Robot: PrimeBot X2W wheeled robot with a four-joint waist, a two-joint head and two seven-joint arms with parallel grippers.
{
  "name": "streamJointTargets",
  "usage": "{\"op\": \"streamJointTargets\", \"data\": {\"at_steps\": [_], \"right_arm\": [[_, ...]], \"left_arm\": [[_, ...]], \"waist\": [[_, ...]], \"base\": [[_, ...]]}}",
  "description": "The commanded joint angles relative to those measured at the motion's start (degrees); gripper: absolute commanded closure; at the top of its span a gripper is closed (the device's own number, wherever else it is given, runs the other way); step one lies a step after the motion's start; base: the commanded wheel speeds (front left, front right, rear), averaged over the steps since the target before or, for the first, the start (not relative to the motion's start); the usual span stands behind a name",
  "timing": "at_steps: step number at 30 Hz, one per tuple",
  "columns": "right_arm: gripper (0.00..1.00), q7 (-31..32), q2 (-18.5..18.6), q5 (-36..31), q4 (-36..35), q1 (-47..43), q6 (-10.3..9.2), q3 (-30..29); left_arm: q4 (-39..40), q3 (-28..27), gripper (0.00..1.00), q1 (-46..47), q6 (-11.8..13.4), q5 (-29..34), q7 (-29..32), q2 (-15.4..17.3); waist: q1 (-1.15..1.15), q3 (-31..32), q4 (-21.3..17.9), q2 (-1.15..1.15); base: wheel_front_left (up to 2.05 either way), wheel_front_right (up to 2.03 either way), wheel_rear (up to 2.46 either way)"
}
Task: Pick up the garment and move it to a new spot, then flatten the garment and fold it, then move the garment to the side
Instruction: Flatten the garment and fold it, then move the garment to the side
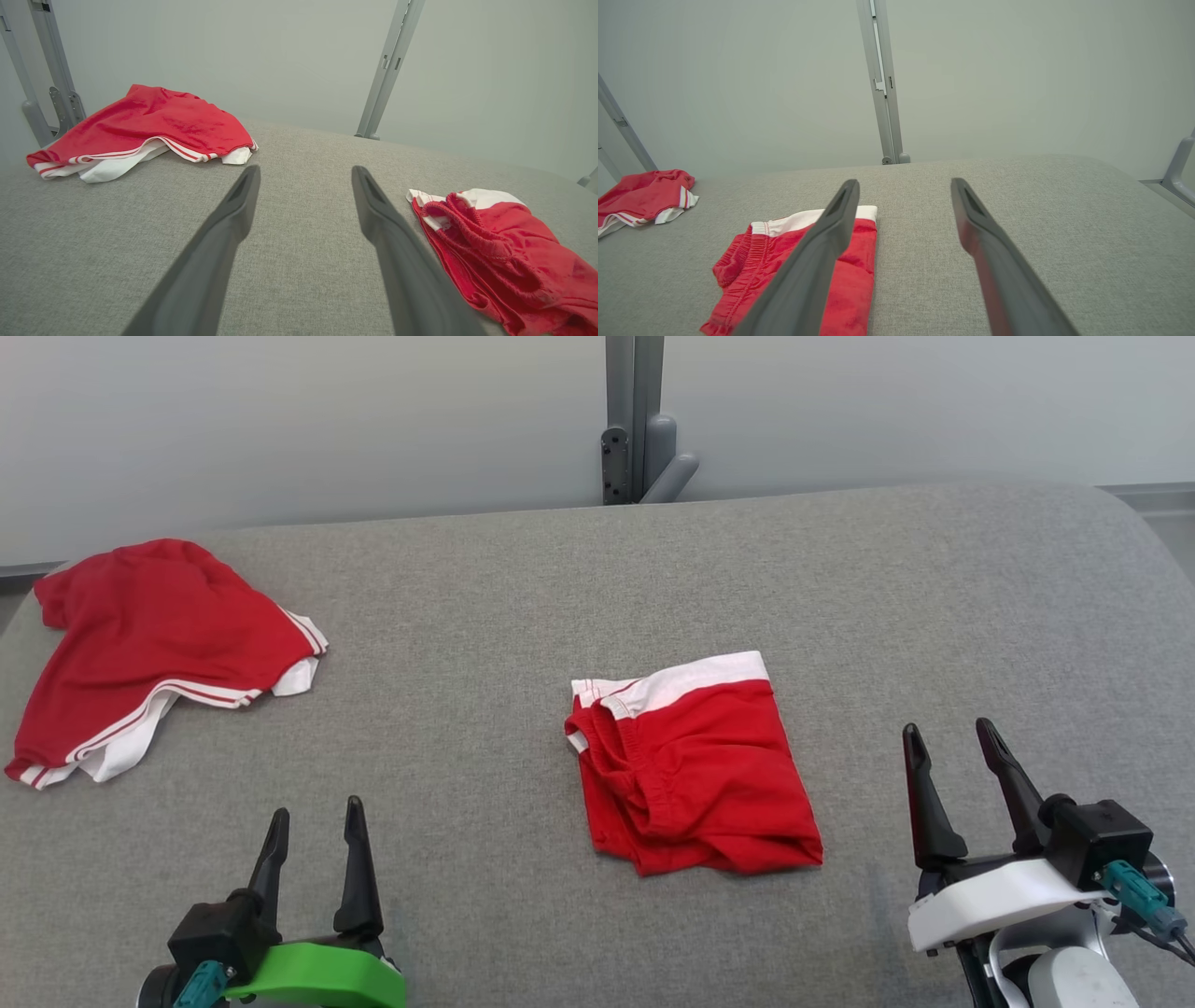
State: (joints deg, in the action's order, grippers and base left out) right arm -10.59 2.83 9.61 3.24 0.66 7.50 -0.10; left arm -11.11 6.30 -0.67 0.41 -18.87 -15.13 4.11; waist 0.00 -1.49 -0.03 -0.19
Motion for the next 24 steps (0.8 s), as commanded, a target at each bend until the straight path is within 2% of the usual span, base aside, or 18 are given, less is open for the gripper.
{"op": "streamJointTargets", "data": {"at_steps": [1,10,14,16,24], "right_arm": [[0.0,0.2,0.1,0.2,-0.3,-0.5,-0.02,0.0],[0.0,0.1,0.1,0.6,0.5,0.8,-0.02,-0.5],[0.0,1.9,0.1,-0.1,2.1,2.7,-0.02,-1.0],[0.0,4.0,0.6,-1.3,3.0,4.4,-0.02,-0.7],[0.0,18.0,6.4,5.4,10.5,12.9,-0.02,2.4]], "left_arm": [[-0.1,0.0,0.0,0.2,-0.3,-0.2,0.0,0.1],[-0.3,0.2,0.0,1.2,-0.3,0.4,0.0,0.4],[-0.5,0.7,0.0,1.8,-0.5,0.4,0.0,0.4],[-0.4,0.9,0.0,2.3,-0.5,0.4,0.1,0.4],[0.2,1.7,0.0,3.9,-0.6,0.3,0.1,0.2]], "waist": [[0.0,0.0,0.1,0.19],[0.0,-0.6,0.5,0.19],[0.0,-1.3,1.1,0.19],[0.0,-1.9,1.6,0.19],[0.0,-5.0,4.2,0.19]], "base": [[0.0,0.0,0.0],[0.0,0.0,0.0],[0.0,0.0,0.0],[0.0,0.0,0.0],[0.0,0.0,0.0]]}}
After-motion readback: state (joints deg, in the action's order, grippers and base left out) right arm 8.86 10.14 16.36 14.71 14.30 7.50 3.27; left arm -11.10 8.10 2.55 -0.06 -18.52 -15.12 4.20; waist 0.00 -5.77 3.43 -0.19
